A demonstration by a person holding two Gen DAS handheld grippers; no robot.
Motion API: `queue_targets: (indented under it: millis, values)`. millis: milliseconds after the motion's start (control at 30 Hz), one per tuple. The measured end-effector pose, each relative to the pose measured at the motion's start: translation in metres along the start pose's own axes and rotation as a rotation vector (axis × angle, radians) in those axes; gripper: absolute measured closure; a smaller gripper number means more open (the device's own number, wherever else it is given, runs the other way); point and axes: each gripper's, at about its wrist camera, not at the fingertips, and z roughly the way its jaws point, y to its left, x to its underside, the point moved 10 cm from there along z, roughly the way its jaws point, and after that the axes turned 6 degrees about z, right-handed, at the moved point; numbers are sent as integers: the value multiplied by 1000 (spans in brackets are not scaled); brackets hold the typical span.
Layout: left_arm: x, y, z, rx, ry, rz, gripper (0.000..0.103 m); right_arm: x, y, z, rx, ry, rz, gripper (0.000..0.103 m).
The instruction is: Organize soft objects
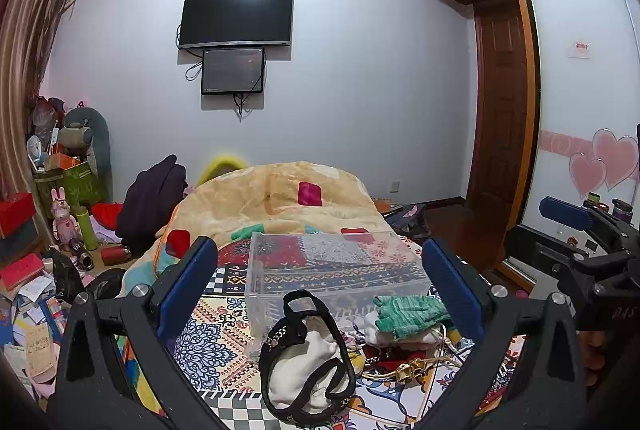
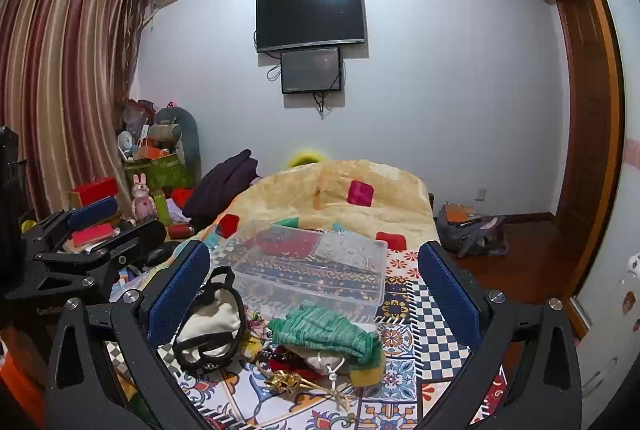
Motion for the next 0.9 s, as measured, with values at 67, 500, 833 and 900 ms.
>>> queue_targets:
  millis: [67,500,833,900]
  values:
    - [0,0,0,-1,0,0,0,-1,0,0,1,-1,3,0]
    - [-2,1,-2,-4,-5,4,0,-1,0,-1,-4,-5,10,0]
    - [-3,0,-2,-5,-6,6,0,-2,1,-4,-7,-10,17,0]
    - [-3,1,-3,-5,-5,6,0,-2,1,-3,-9,-11,20,0]
